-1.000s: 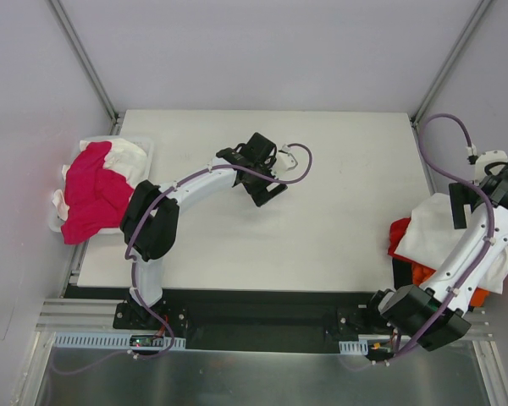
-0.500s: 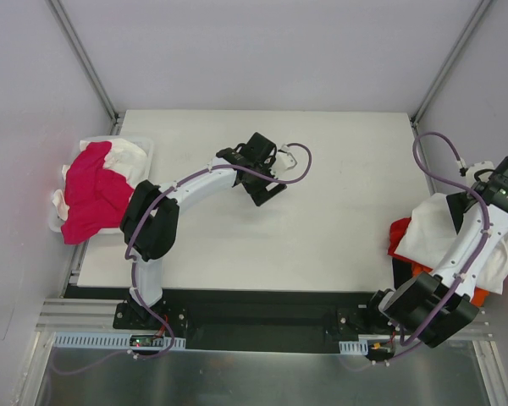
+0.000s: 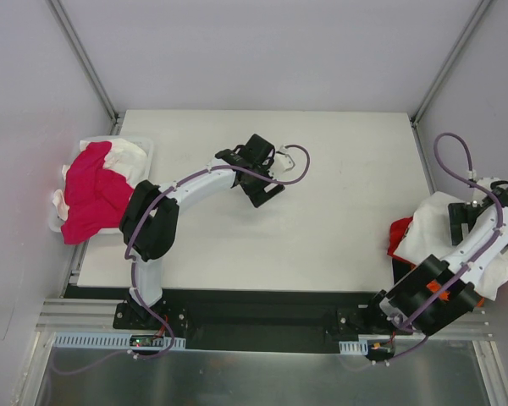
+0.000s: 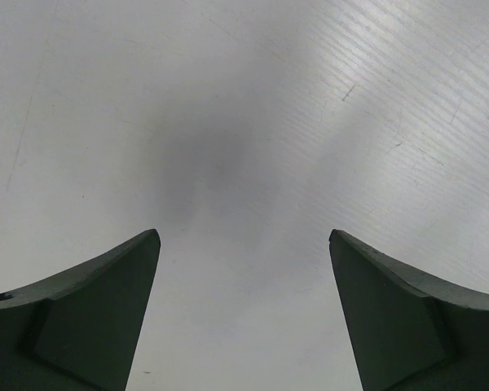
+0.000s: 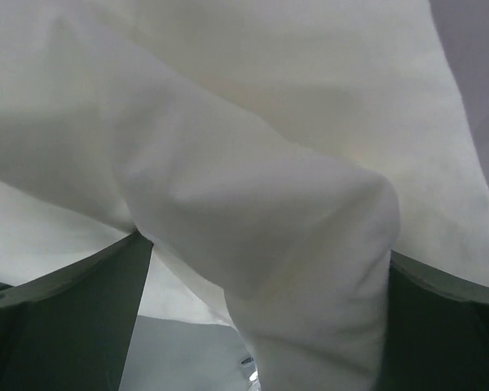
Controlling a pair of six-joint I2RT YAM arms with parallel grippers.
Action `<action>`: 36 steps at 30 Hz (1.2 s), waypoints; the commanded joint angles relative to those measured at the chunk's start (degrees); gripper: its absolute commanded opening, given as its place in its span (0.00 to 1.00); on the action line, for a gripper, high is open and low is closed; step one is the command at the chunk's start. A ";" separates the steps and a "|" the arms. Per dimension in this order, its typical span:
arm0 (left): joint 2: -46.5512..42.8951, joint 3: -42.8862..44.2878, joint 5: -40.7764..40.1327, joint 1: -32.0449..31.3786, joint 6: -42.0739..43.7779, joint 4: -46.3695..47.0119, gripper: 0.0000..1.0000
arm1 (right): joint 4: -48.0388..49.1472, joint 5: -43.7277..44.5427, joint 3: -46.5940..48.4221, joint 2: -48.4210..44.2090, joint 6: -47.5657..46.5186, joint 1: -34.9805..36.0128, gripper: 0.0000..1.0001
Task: Fold and stack the t-shirts
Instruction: Put the neatly folded tshirt into the corner of the board with the right arm
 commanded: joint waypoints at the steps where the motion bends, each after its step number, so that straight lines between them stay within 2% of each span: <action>1: -3.62 -0.20 0.01 0.51 -0.63 0.37 0.86 | -1.99 -4.99 -2.15 4.05 0.23 -2.87 1.00; 10: -4.41 -0.46 0.10 0.51 -1.07 0.37 0.86 | 6.89 -2.35 -3.74 8.28 -1.09 -3.14 1.00; 28: -5.03 -1.34 -0.34 0.51 -0.72 0.28 0.86 | 8.47 -5.25 -9.09 10.92 -2.67 -2.17 0.96; 36: -4.85 -1.87 -0.87 0.51 -0.72 0.28 0.86 | 7.43 -5.34 -4.80 1.01 -2.06 0.54 0.96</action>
